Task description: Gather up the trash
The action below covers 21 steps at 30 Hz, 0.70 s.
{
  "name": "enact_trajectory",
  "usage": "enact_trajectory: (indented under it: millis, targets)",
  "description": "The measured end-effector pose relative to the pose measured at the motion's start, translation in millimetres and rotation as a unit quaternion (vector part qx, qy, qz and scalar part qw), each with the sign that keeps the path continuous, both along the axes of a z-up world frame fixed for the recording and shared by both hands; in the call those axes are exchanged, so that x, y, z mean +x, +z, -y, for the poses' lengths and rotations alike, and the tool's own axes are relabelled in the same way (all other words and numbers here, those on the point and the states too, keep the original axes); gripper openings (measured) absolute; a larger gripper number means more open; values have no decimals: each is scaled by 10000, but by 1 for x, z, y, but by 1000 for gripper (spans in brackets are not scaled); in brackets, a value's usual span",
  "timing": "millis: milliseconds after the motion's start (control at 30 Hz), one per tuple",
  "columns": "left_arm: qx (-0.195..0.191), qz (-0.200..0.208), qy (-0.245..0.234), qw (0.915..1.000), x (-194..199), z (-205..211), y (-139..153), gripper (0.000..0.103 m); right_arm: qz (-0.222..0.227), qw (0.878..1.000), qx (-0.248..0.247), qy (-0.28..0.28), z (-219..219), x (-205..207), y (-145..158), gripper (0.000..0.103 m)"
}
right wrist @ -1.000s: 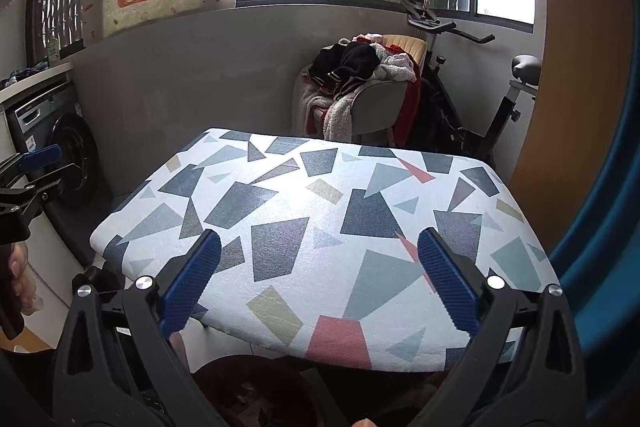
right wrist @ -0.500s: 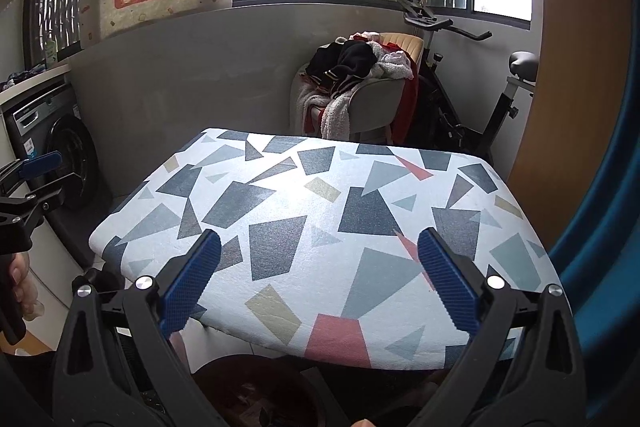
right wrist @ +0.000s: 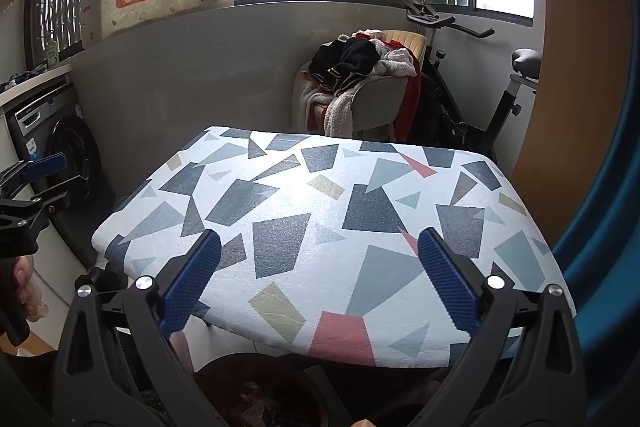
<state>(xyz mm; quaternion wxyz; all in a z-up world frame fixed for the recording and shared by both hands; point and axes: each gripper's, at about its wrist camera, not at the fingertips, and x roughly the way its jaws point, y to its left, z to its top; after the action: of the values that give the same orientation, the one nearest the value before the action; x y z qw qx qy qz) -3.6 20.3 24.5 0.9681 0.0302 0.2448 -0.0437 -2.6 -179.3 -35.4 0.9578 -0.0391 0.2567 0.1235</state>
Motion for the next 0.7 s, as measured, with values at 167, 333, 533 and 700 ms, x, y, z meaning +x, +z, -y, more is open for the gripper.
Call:
enact_trajectory:
  millis: [167, 333, 533, 700]
  targets:
    - [5, -4, -1, 10000, 0, 0, -1, 97, 6, 10000, 3, -10, -1, 0, 0, 97]
    - [-4, -9, 5, 10000, 0, 0, -1, 97, 8, 10000, 15, -31, -2, -1, -3, 97]
    - [-32, -24, 14, 10000, 1, -1, -3, 97, 43, 9999, 67, -78, 2, -3, -2, 97]
    - [15, 29, 14, 10000, 1, 1, -3, 97, 47, 9999, 90, -97, 7, -4, 0, 97]
